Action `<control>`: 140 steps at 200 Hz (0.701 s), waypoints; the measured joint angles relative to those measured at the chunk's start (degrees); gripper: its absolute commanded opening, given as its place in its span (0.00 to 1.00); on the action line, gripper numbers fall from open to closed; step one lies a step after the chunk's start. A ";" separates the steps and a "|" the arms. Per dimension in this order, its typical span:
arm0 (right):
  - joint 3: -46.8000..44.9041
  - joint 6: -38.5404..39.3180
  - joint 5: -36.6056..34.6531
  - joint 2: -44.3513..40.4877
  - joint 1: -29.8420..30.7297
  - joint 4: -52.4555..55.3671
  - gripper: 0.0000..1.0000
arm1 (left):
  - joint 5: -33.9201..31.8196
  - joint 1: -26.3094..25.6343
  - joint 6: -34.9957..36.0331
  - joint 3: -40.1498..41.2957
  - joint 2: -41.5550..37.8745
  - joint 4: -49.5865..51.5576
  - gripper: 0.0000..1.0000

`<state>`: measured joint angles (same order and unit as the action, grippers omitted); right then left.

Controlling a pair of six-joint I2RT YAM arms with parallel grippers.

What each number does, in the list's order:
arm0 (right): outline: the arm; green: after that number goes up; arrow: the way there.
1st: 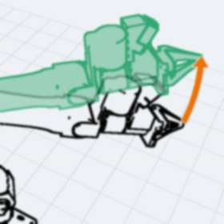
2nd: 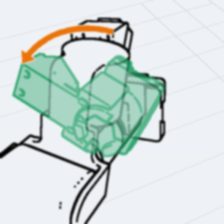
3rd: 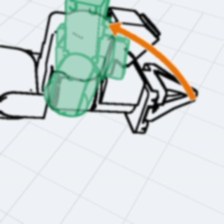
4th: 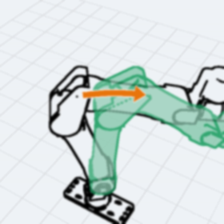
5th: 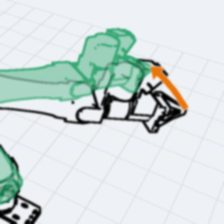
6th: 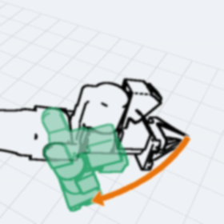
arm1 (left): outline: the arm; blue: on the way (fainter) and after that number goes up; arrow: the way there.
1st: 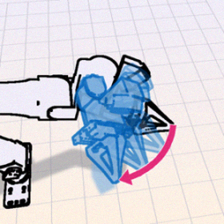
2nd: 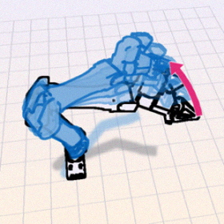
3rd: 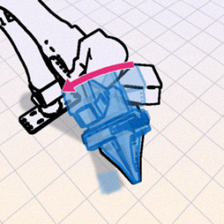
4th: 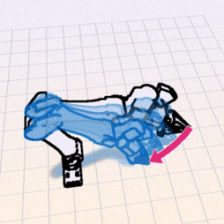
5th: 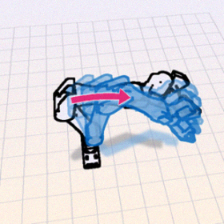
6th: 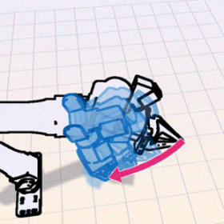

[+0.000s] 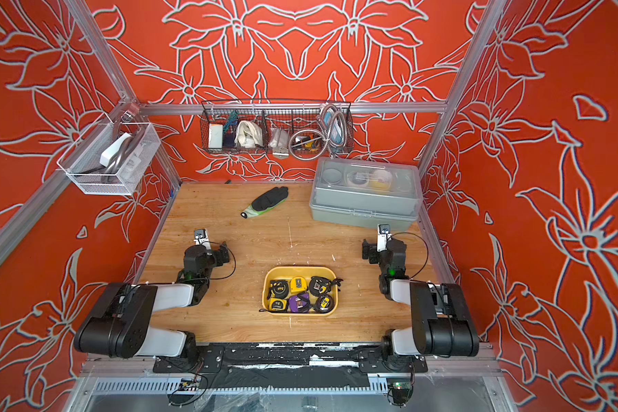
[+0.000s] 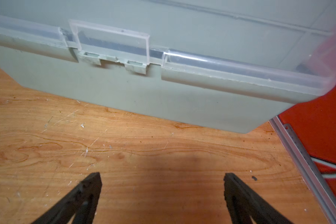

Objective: Take the tape measure out of the storage box
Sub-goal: Move the storage box to the center of the board.

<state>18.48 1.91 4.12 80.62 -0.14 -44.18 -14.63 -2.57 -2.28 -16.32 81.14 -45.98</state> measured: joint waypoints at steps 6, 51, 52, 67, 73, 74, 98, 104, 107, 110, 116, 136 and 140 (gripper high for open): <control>0.00 0.00 0.00 0.00 0.00 0.00 1.00 | 0.00 0.00 0.00 0.00 0.00 0.02 0.98; 0.00 0.00 0.00 0.00 0.00 0.00 1.00 | 0.00 0.00 0.00 0.00 0.00 0.00 0.98; 0.00 0.00 0.00 0.00 0.00 0.00 1.00 | 0.00 0.00 0.00 0.00 0.00 0.00 0.98; 0.00 0.00 0.00 0.00 0.00 0.00 1.00 | 0.00 0.02 0.00 0.00 0.02 -0.17 0.98; 0.00 0.00 0.00 0.00 0.00 0.00 1.00 | 0.00 0.02 0.02 0.00 0.04 -0.39 0.98; 0.00 0.00 0.00 0.00 0.00 0.00 1.00 | 0.00 0.00 0.02 0.00 0.04 -0.46 0.98; 0.00 0.00 0.00 0.00 0.00 0.00 1.00 | 0.00 0.00 0.02 0.00 0.04 -0.68 0.98; 0.00 0.00 0.00 0.00 0.00 0.00 1.00 | 0.00 0.02 0.02 0.00 0.04 -0.66 0.98; 0.00 0.00 0.00 0.00 0.00 0.00 1.00 | 0.02 0.00 0.02 0.00 0.04 -0.66 0.98; 0.00 0.00 0.00 0.00 0.00 0.00 1.00 | 0.02 0.00 0.02 0.00 0.04 -0.66 0.98; 0.00 0.00 0.00 0.00 0.00 0.00 1.00 | 0.02 0.02 0.02 0.00 0.04 -0.66 0.98; 0.00 0.00 0.00 0.00 0.00 0.00 1.00 | 1.05 0.74 -0.02 0.00 0.04 -0.26 0.98; 0.00 0.00 0.00 0.00 0.00 0.00 1.00 | 1.18 0.92 -0.02 0.00 0.04 -0.20 0.98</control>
<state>18.48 1.91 4.12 80.62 -0.14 -44.18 -13.45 -1.65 -2.31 -16.32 81.19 -46.17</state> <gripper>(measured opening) 0.996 0.984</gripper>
